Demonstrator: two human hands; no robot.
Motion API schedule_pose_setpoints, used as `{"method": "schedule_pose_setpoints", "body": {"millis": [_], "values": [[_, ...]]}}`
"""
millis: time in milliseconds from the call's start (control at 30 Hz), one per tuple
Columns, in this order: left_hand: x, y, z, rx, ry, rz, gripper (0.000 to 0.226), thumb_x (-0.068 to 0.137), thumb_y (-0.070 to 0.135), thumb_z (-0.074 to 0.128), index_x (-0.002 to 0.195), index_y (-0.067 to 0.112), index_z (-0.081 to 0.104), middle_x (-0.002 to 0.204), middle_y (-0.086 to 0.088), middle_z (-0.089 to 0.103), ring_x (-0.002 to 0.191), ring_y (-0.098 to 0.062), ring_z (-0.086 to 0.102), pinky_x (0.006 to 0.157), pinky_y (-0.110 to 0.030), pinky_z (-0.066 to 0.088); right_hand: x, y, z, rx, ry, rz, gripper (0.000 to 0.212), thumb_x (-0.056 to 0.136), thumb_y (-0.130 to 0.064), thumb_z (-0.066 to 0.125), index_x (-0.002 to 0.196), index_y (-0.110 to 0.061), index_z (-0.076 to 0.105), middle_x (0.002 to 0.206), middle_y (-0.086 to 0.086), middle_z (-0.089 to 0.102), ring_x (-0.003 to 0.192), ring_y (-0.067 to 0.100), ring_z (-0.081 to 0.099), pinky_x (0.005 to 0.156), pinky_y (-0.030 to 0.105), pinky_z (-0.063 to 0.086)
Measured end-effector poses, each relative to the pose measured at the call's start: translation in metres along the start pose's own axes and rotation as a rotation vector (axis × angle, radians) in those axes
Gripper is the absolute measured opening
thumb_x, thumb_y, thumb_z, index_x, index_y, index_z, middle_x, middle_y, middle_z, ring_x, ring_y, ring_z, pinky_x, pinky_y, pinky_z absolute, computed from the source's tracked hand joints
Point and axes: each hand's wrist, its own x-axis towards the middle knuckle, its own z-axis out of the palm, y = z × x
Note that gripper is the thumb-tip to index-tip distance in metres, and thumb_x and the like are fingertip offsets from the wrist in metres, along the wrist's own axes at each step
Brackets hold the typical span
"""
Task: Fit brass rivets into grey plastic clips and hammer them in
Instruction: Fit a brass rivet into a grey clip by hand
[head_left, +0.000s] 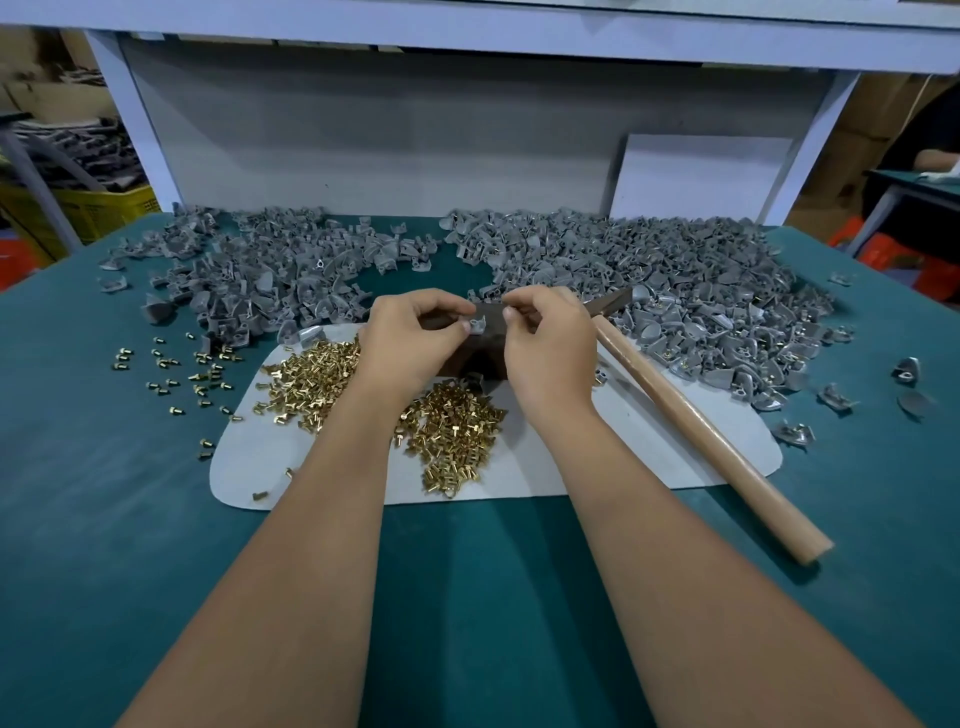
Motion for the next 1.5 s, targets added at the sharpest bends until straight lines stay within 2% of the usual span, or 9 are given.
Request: {"method": "schedule_pose_setpoints", "body": {"millis": [200, 300, 433, 567, 767, 933, 1067, 1200, 1500], "values": [[0.001, -0.001, 0.001, 0.004, -0.021, 0.050, 0.016, 0.082, 0.020, 0.072, 0.093, 0.032, 0.075, 0.101, -0.002, 0.071, 0.109, -0.027, 0.061, 0.099, -0.051, 0.047, 0.003, 0.001, 0.001, 0.025, -0.006, -0.061, 0.021, 0.086, 0.001, 0.060, 0.095, -0.014, 0.073, 0.092, -0.008, 0.057, 0.097, 0.018, 0.057, 0.083, 0.026, 0.044], [0.001, 0.002, -0.001, 0.040, 0.022, 0.114, 0.016, 0.081, 0.030, 0.072, 0.080, 0.045, 0.071, 0.100, 0.017, 0.069, 0.121, -0.025, 0.052, 0.106, -0.050, 0.038, 0.003, -0.002, 0.001, 0.117, -0.017, -0.031, 0.030, 0.084, 0.003, 0.063, 0.103, -0.019, 0.070, 0.090, -0.009, 0.062, 0.089, 0.012, 0.059, 0.082, 0.029, 0.051], [-0.001, 0.003, 0.001, 0.155, 0.033, 0.122, 0.024, 0.087, 0.039, 0.068, 0.066, 0.049, 0.063, 0.097, 0.033, 0.058, 0.128, -0.013, 0.031, 0.105, -0.040, 0.022, 0.001, -0.004, 0.004, 0.212, -0.047, -0.023, 0.043, 0.081, 0.003, 0.066, 0.112, -0.027, 0.067, 0.086, -0.011, 0.064, 0.081, 0.001, 0.058, 0.073, 0.009, 0.047], [0.000, 0.003, 0.001, 0.155, 0.009, 0.106, 0.024, 0.089, 0.035, 0.067, 0.067, 0.044, 0.063, 0.099, 0.031, 0.055, 0.129, -0.013, 0.027, 0.112, -0.049, 0.021, 0.000, -0.005, 0.005, 0.221, -0.074, -0.044, 0.042, 0.081, 0.004, 0.064, 0.109, -0.027, 0.068, 0.086, -0.015, 0.065, 0.082, -0.005, 0.060, 0.074, 0.004, 0.045], [0.002, 0.003, 0.002, 0.093, 0.008, 0.096, 0.018, 0.090, 0.033, 0.066, 0.074, 0.040, 0.066, 0.108, 0.025, 0.058, 0.129, -0.013, 0.026, 0.112, -0.050, 0.021, 0.002, -0.004, 0.005, 0.249, -0.096, -0.032, 0.034, 0.083, 0.000, 0.065, 0.108, -0.023, 0.070, 0.088, -0.015, 0.066, 0.084, -0.004, 0.060, 0.076, 0.007, 0.047], [0.004, 0.001, 0.002, 0.085, 0.016, 0.108, 0.018, 0.090, 0.033, 0.066, 0.073, 0.040, 0.067, 0.105, 0.027, 0.058, 0.128, -0.013, 0.029, 0.111, -0.050, 0.022, 0.004, -0.001, 0.004, 0.191, -0.097, -0.064, 0.012, 0.084, -0.009, 0.067, 0.087, -0.020, 0.073, 0.087, -0.011, 0.067, 0.085, 0.004, 0.060, 0.078, 0.018, 0.048], [0.007, -0.003, -0.006, 0.014, 0.052, 0.073, 0.014, 0.090, 0.029, 0.065, 0.081, 0.039, 0.070, 0.108, 0.022, 0.062, 0.129, -0.017, 0.041, 0.111, -0.048, 0.031, 0.006, 0.003, 0.002, 0.192, -0.107, 0.000, 0.019, 0.085, -0.013, 0.064, 0.079, -0.031, 0.064, 0.078, -0.017, 0.063, 0.078, -0.002, 0.058, 0.069, 0.016, 0.045], [0.007, -0.006, -0.009, 0.110, 0.042, 0.043, 0.016, 0.089, 0.027, 0.064, 0.093, 0.042, 0.068, 0.106, 0.029, 0.053, 0.132, -0.014, 0.028, 0.114, -0.047, 0.024, 0.009, 0.005, 0.003, 0.163, -0.150, 0.037, 0.017, 0.084, -0.014, 0.063, 0.079, -0.030, 0.065, 0.081, -0.014, 0.064, 0.084, 0.007, 0.058, 0.075, 0.030, 0.050], [0.005, -0.007, -0.006, 0.195, -0.022, 0.081, 0.019, 0.084, 0.028, 0.070, 0.073, 0.042, 0.064, 0.107, 0.022, 0.059, 0.129, -0.018, 0.026, 0.112, -0.047, 0.020, 0.009, 0.001, 0.002, 0.057, -0.222, 0.013, 0.016, 0.081, -0.012, 0.063, 0.077, -0.027, 0.066, 0.090, -0.007, 0.067, 0.098, 0.020, 0.057, 0.089, 0.043, 0.047]]}}
